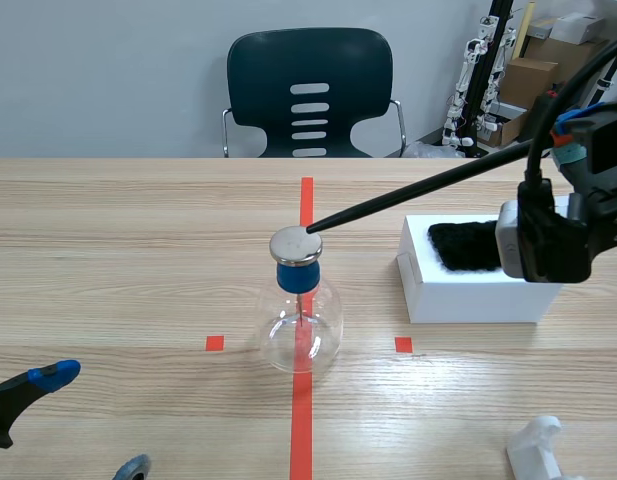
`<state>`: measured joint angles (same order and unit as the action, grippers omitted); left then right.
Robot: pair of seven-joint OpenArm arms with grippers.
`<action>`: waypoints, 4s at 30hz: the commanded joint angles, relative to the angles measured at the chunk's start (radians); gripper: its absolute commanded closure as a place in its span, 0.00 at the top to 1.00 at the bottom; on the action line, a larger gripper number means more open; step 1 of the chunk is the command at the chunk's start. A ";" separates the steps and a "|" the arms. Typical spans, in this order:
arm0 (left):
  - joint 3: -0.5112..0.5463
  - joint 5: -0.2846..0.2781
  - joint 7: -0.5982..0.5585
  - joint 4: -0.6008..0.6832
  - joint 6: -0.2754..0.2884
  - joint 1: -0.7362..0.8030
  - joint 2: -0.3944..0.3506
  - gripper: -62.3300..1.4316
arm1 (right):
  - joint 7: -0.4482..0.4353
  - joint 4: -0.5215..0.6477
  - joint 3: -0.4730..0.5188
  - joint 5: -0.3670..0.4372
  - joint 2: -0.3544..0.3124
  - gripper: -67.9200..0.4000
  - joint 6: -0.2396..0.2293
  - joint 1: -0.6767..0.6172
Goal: Do the electroscope experiment. hold the rod still at the electroscope
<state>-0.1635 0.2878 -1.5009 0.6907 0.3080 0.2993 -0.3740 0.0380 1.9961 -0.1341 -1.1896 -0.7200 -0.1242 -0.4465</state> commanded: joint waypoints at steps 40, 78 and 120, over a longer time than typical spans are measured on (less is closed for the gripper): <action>0.005 -0.006 -0.018 0.013 0.001 -0.003 -0.006 1.00 | -0.774 0.212 0.806 0.308 0.619 0.02 0.060 -0.595; 0.005 -0.006 -0.018 0.013 0.001 -0.003 -0.006 1.00 | -0.769 0.212 0.806 0.307 0.621 0.02 0.060 -0.595; 0.005 -0.006 -0.018 0.013 0.001 -0.003 -0.006 1.00 | -0.770 0.212 0.806 0.307 0.621 0.02 0.060 -0.595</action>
<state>-0.1635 0.2878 -1.5009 0.6907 0.3080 0.2989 -0.3740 -0.7326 2.1948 0.6666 -0.8928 -0.0917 -0.0746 -1.0451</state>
